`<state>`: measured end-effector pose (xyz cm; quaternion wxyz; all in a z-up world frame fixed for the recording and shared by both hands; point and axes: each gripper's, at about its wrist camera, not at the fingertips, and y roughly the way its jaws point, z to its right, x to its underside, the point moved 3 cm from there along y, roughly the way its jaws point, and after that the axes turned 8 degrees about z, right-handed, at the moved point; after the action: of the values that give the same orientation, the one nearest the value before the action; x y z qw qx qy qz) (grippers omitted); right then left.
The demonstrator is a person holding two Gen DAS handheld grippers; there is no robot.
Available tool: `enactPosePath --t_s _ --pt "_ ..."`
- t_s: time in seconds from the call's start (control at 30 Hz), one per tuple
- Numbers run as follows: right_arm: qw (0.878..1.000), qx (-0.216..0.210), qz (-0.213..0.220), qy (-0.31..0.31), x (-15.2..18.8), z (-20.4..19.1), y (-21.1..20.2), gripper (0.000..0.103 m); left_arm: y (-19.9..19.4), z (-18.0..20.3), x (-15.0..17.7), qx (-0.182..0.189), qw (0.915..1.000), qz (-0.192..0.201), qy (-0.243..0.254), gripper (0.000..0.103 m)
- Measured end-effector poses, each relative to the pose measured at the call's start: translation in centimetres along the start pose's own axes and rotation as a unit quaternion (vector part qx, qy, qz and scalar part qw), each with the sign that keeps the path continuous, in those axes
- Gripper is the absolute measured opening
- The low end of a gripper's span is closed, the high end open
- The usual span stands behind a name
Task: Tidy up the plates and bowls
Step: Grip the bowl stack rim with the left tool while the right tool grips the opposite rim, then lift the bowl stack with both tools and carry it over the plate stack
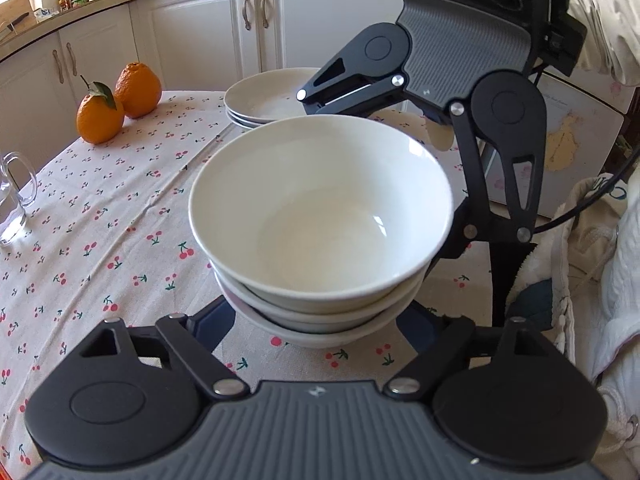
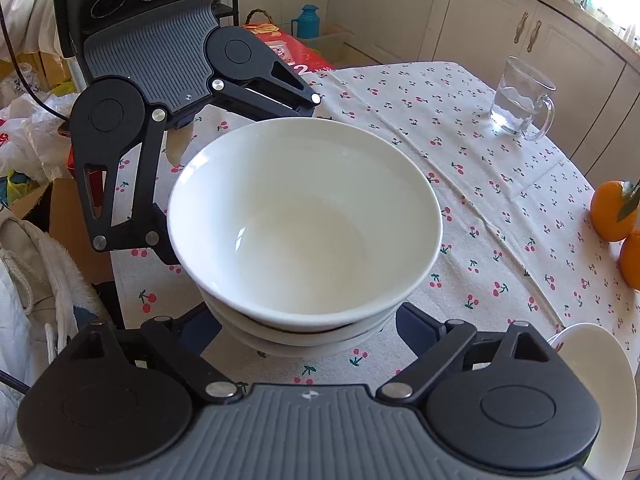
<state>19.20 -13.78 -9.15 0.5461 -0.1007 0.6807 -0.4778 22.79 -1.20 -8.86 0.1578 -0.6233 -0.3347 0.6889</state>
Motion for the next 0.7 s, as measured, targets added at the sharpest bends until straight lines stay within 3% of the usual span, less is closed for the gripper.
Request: enactPosePath --t_s 0.7 --pt "1.000 -0.021 -0.003 0.005 -0.14 0.21 0.10 0.089 0.24 -0.30 -0.15 0.015 0.9999 0.000 0.006 0.084"
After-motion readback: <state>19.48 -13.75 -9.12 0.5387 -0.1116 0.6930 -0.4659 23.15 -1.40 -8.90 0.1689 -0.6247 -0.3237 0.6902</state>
